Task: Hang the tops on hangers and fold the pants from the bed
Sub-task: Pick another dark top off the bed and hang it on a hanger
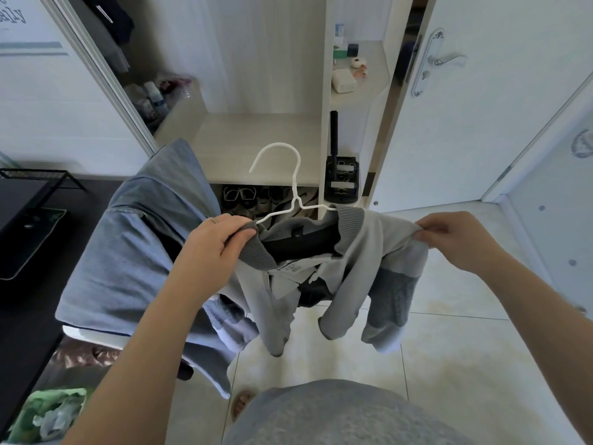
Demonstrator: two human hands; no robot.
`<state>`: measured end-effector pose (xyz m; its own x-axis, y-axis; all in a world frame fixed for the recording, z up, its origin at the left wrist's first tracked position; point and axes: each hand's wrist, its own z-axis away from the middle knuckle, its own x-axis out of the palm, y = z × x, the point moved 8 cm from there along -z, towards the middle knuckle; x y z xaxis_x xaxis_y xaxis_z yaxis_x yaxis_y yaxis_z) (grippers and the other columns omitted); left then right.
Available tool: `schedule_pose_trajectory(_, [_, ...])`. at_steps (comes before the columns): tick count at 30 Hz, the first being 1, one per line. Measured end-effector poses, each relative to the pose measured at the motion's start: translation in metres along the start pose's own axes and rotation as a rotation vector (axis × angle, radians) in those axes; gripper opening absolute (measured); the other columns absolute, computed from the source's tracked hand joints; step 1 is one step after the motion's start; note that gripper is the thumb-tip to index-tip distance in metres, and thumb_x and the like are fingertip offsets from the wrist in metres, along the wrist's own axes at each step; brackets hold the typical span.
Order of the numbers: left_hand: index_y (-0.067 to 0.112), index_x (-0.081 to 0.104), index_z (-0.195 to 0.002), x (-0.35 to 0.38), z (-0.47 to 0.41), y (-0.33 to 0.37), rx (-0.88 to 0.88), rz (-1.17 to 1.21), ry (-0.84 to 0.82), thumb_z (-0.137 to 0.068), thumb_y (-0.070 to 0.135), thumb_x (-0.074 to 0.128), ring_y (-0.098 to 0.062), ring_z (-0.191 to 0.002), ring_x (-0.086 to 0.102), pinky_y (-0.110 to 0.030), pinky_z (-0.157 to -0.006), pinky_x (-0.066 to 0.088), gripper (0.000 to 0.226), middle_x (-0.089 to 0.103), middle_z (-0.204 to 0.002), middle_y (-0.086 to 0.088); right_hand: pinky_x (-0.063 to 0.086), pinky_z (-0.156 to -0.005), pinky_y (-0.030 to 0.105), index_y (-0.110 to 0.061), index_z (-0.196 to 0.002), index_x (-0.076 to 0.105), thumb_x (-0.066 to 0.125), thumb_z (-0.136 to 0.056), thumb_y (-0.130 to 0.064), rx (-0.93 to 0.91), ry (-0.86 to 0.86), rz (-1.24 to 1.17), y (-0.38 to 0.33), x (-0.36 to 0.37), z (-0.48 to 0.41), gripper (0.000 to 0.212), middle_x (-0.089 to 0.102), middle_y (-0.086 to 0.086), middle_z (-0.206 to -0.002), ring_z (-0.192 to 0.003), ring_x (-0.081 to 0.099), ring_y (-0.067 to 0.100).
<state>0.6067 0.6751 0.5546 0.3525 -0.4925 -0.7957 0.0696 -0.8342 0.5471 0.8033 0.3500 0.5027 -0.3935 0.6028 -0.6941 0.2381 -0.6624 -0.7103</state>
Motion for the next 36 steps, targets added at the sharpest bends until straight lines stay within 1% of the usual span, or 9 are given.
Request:
schedule_pose_trajectory(4, [0.016, 0.072, -0.108, 0.01, 0.0, 0.0, 0.031, -0.09, -0.076, -0.101, 0.018, 0.056, -0.016, -0.09, 0.057, -0.029, -0.083, 0.045, 0.017, 0.066, -0.091, 0.004, 0.045, -0.07, 0.007, -0.029, -0.08, 0.072, 0.067, -0.091, -0.005, -0.057, 0.108, -0.124, -0.014, -0.013, 0.004, 0.027, 0.073, -0.015, -0.081, -0.08, 0.065, 0.003])
schedule_pose_trajectory(9, [0.006, 0.071, -0.105, -0.007, 0.01, 0.0, -0.031, -0.014, 0.183, -0.099, 0.006, 0.059, -0.024, -0.089, 0.059, -0.023, -0.083, 0.041, 0.013, 0.068, -0.093, -0.004, 0.044, -0.08, 0.008, -0.034, -0.083, 0.065, 0.074, -0.086, -0.007, -0.214, 0.137, -0.164, -0.034, -0.014, 0.023, 0.028, 0.069, -0.014, -0.089, -0.087, 0.063, -0.003])
schedule_pose_trajectory(14, [0.011, 0.071, -0.103, -0.01, 0.009, 0.016, 0.062, 0.072, 0.194, -0.098, 0.016, 0.057, -0.02, -0.089, 0.056, -0.027, -0.082, 0.046, 0.015, 0.064, -0.086, 0.001, 0.038, -0.092, 0.016, -0.032, -0.121, 0.051, 0.073, -0.088, -0.029, -0.26, -0.018, -0.041, -0.052, 0.01, 0.026, 0.04, 0.06, -0.015, -0.115, -0.109, 0.055, -0.001])
schedule_pose_trajectory(16, [0.011, 0.072, -0.104, -0.008, 0.006, 0.023, 0.088, 0.068, 0.189, -0.098, 0.019, 0.057, -0.018, -0.088, 0.056, -0.024, -0.082, 0.045, 0.017, 0.064, -0.085, 0.002, 0.042, -0.072, 0.021, -0.029, -0.1, 0.06, 0.06, -0.095, -0.033, -0.319, -0.104, 0.059, -0.067, 0.027, 0.027, 0.006, 0.063, -0.018, -0.087, -0.083, 0.058, 0.001])
schedule_pose_trajectory(19, [0.021, 0.072, -0.101, -0.006, 0.002, 0.02, 0.08, 0.101, 0.168, -0.097, 0.019, 0.064, -0.007, -0.087, 0.054, -0.013, -0.083, 0.04, 0.009, 0.063, -0.084, 0.008, 0.031, -0.056, 0.02, -0.018, -0.068, 0.044, 0.056, -0.099, -0.028, -0.392, -0.093, 0.024, -0.078, 0.033, 0.03, 0.034, 0.045, -0.009, -0.06, -0.058, 0.043, 0.007])
schedule_pose_trajectory(23, [0.043, 0.066, -0.089, 0.0, 0.001, -0.015, -0.123, 0.238, 0.008, -0.086, 0.049, 0.064, 0.0, -0.089, 0.059, -0.01, -0.077, 0.04, 0.007, 0.067, -0.09, 0.017, 0.027, -0.052, 0.016, -0.007, -0.066, 0.042, 0.061, -0.095, -0.026, -0.414, 0.042, -0.144, -0.076, 0.008, 0.039, 0.039, 0.034, -0.01, -0.057, -0.055, 0.035, 0.005])
schedule_pose_trajectory(28, [0.035, 0.064, -0.102, 0.018, 0.021, -0.067, -0.378, 0.337, -0.066, -0.093, 0.026, 0.07, -0.007, -0.084, 0.061, -0.035, -0.078, 0.051, 0.014, 0.066, -0.094, 0.01, 0.028, -0.055, 0.019, -0.01, -0.066, 0.052, 0.062, -0.092, -0.025, -0.35, 0.085, -0.273, -0.059, -0.011, 0.044, 0.032, 0.041, -0.004, -0.061, -0.059, 0.039, 0.007])
schedule_pose_trajectory(33, [0.023, 0.07, -0.097, 0.012, 0.025, -0.082, -0.416, 0.225, 0.017, -0.097, 0.02, 0.063, -0.025, -0.082, 0.063, -0.034, -0.071, 0.05, 0.007, 0.07, -0.086, -0.003, 0.029, -0.055, 0.019, 0.001, -0.068, 0.051, 0.058, -0.096, -0.03, -0.268, 0.047, -0.318, -0.047, -0.004, 0.041, 0.043, 0.042, -0.005, -0.061, -0.06, 0.04, 0.009])
schedule_pose_trajectory(36, [0.025, 0.07, -0.096, 0.001, 0.024, -0.081, -0.414, 0.204, 0.124, -0.099, 0.02, 0.06, -0.016, -0.08, 0.062, -0.023, -0.068, 0.048, 0.012, 0.071, -0.084, 0.0, 0.029, -0.06, 0.028, 0.007, -0.069, 0.047, 0.058, -0.09, -0.042, -0.22, -0.052, -0.347, -0.043, 0.002, 0.042, 0.054, 0.04, 0.004, -0.064, -0.063, 0.039, 0.017])
